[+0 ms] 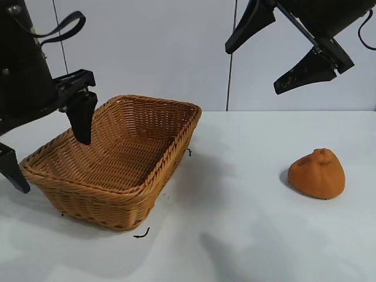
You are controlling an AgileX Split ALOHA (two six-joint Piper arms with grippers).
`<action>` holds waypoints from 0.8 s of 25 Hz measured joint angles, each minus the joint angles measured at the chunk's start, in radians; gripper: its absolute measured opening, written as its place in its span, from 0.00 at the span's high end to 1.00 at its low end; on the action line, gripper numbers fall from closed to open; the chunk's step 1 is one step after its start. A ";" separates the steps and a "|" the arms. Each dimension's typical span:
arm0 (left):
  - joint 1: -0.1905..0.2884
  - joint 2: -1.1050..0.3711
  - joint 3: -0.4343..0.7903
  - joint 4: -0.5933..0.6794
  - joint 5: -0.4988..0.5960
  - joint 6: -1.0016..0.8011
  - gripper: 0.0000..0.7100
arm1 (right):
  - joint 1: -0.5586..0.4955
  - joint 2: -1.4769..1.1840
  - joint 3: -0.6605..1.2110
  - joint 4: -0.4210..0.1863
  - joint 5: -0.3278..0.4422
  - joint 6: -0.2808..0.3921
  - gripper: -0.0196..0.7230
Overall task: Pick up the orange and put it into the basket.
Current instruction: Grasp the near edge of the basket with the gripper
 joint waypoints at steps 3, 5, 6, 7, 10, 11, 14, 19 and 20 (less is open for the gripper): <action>0.041 0.010 0.007 -0.009 -0.020 0.048 0.05 | 0.000 0.000 0.000 -0.001 0.000 0.000 0.04; 0.052 0.012 0.018 -0.017 -0.025 0.064 0.05 | 0.000 0.000 0.000 -0.001 0.000 0.000 0.04; 0.053 0.013 0.025 -0.028 -0.033 0.067 0.05 | 0.000 0.000 0.000 -0.001 0.000 0.000 0.04; 0.054 0.013 0.039 -0.049 -0.048 0.069 0.05 | 0.000 0.000 0.000 -0.002 0.000 0.000 0.04; 0.052 0.013 0.087 -0.130 -0.111 0.083 0.05 | 0.000 0.000 0.000 -0.002 0.000 0.000 0.04; 0.049 0.013 0.103 -0.150 -0.136 0.093 0.05 | 0.000 0.000 0.000 -0.003 0.000 0.000 0.04; 0.039 0.017 0.127 -0.171 -0.190 0.115 0.05 | 0.000 0.000 0.000 -0.003 0.000 0.000 0.04; 0.035 0.034 0.128 -0.175 -0.209 0.121 0.05 | 0.000 0.000 0.000 -0.003 0.000 0.000 0.04; 0.035 0.041 0.128 -0.174 -0.214 0.121 0.05 | 0.000 0.000 0.000 -0.003 0.000 0.000 0.04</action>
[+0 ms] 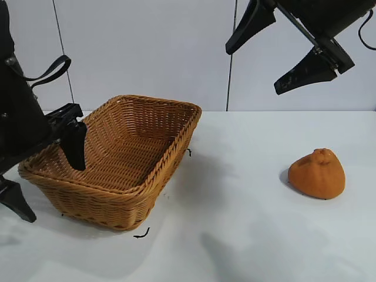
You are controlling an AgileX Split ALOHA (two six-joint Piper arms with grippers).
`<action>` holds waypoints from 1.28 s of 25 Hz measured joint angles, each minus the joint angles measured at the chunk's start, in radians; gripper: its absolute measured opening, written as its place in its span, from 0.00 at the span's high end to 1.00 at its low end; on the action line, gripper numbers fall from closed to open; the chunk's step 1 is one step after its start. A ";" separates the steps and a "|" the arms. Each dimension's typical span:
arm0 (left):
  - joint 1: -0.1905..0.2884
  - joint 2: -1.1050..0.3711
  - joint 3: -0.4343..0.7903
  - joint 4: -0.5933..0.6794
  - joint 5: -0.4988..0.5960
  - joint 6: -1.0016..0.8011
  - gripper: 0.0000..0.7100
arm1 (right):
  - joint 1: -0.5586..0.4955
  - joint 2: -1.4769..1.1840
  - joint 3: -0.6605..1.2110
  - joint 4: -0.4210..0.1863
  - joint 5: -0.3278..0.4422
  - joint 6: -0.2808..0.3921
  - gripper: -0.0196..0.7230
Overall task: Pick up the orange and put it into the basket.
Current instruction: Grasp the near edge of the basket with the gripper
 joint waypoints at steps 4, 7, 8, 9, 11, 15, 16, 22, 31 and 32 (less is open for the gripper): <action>0.000 0.030 0.002 0.001 -0.015 0.003 0.05 | 0.000 0.000 0.000 0.000 0.000 0.000 0.04; 0.000 0.040 0.007 0.000 -0.017 0.021 0.05 | 0.000 0.000 0.000 -0.004 -0.001 0.000 0.04; 0.000 0.040 0.008 0.000 -0.017 0.023 0.05 | 0.000 0.000 0.000 -0.004 -0.001 0.000 0.04; 0.000 0.040 0.008 0.000 -0.018 0.024 0.05 | 0.000 0.000 0.000 -0.004 -0.001 0.000 0.04; 0.000 0.040 0.009 0.000 -0.018 0.025 0.08 | 0.000 0.000 0.000 -0.004 -0.001 0.000 0.04; 0.000 0.040 0.009 -0.001 -0.018 0.026 0.27 | 0.000 0.000 0.000 -0.004 -0.001 0.000 0.04; 0.000 0.040 0.009 -0.001 -0.018 0.026 0.31 | 0.000 0.000 0.000 -0.004 -0.001 0.000 0.04; 0.000 0.040 0.009 -0.001 -0.017 0.026 0.58 | 0.000 0.000 0.000 -0.004 -0.001 0.000 0.04; 0.000 0.037 -0.005 -0.036 -0.012 0.003 0.85 | 0.000 0.000 0.000 -0.004 -0.001 0.000 0.04; 0.001 0.033 -0.017 -0.038 -0.003 0.001 0.85 | 0.000 0.000 0.000 -0.004 -0.001 0.000 0.04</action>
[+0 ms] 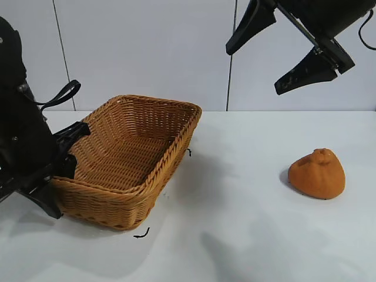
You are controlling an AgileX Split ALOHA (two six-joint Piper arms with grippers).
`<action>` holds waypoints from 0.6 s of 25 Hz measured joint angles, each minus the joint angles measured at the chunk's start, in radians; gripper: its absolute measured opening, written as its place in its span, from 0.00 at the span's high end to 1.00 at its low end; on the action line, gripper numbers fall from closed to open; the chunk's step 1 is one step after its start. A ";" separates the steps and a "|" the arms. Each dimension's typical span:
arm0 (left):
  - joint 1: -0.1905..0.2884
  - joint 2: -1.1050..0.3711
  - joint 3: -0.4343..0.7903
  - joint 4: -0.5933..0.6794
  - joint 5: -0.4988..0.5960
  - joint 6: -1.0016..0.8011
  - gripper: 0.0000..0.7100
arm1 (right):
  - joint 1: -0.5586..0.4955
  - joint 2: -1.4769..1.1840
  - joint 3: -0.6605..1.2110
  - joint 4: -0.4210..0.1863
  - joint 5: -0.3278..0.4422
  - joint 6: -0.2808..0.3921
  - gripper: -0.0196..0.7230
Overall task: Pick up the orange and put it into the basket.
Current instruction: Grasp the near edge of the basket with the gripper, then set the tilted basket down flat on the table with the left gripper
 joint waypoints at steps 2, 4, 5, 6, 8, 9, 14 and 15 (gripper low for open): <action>0.006 -0.010 -0.027 -0.004 0.017 0.005 0.85 | 0.000 0.000 0.000 0.000 0.000 0.000 0.04; 0.015 -0.021 -0.058 -0.004 0.033 0.017 0.85 | 0.000 0.000 0.000 0.000 0.000 0.000 0.04; 0.023 -0.022 -0.076 -0.004 0.044 0.023 0.85 | 0.000 0.000 0.000 -0.001 0.000 0.000 0.04; 0.030 -0.024 -0.095 -0.004 0.053 0.033 0.85 | 0.000 0.000 0.000 -0.002 0.000 0.000 0.04; 0.044 -0.026 -0.129 -0.004 0.070 0.077 0.85 | 0.000 0.000 0.000 -0.004 0.002 0.000 0.04; 0.053 -0.026 -0.142 -0.003 0.075 0.108 0.85 | 0.000 0.000 0.000 -0.004 0.003 0.000 0.04; 0.116 -0.026 -0.191 -0.003 0.111 0.298 0.85 | 0.000 0.000 0.000 -0.007 0.003 0.000 0.04; 0.129 -0.026 -0.198 -0.003 0.126 0.341 0.85 | 0.000 0.000 0.000 -0.007 0.003 0.000 0.04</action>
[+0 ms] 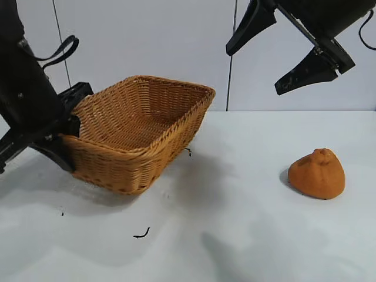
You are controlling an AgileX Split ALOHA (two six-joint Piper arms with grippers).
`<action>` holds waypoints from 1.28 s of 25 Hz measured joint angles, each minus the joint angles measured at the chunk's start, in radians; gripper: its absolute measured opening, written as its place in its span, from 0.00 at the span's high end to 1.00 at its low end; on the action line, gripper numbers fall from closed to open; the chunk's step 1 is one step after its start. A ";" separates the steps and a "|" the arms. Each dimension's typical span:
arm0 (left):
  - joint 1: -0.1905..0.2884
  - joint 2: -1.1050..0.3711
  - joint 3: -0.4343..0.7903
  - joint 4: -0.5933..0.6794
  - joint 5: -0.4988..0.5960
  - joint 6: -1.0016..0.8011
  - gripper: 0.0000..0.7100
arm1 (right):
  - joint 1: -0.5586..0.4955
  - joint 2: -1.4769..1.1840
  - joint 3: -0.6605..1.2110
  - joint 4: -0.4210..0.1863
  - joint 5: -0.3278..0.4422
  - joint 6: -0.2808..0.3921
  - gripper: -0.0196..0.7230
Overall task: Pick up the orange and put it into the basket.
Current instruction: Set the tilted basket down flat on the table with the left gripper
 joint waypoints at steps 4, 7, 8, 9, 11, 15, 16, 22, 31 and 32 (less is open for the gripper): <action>0.066 0.000 -0.032 0.000 0.073 0.157 0.85 | 0.000 0.000 0.000 0.000 0.000 0.000 0.04; 0.105 0.012 -0.080 -0.020 0.141 0.296 0.85 | 0.000 0.000 0.000 0.000 0.001 0.000 0.04; 0.113 0.024 -0.108 -0.036 0.176 0.353 0.85 | 0.000 0.000 0.000 0.000 0.000 0.000 0.04; 0.116 0.042 -0.140 -0.054 0.212 0.403 0.85 | 0.000 0.000 0.000 0.000 0.000 0.000 0.04; 0.115 0.088 -0.202 -0.088 0.270 0.520 0.85 | 0.000 0.000 0.000 0.000 0.002 0.000 0.04; 0.114 0.160 -0.316 -0.110 0.350 0.679 0.85 | 0.000 0.000 0.000 -0.001 0.010 0.000 0.04; 0.114 0.173 -0.336 -0.110 0.361 0.702 0.85 | 0.000 0.000 0.000 -0.001 0.010 0.000 0.04; 0.114 0.217 -0.358 -0.108 0.383 0.843 0.85 | 0.000 0.000 0.000 -0.001 0.010 0.000 0.04; 0.105 0.272 -0.362 -0.107 0.382 0.898 0.85 | 0.000 0.000 0.000 -0.001 0.008 0.000 0.04; 0.099 0.279 -0.364 -0.106 0.383 0.903 0.85 | 0.000 0.000 0.000 -0.001 0.008 0.000 0.04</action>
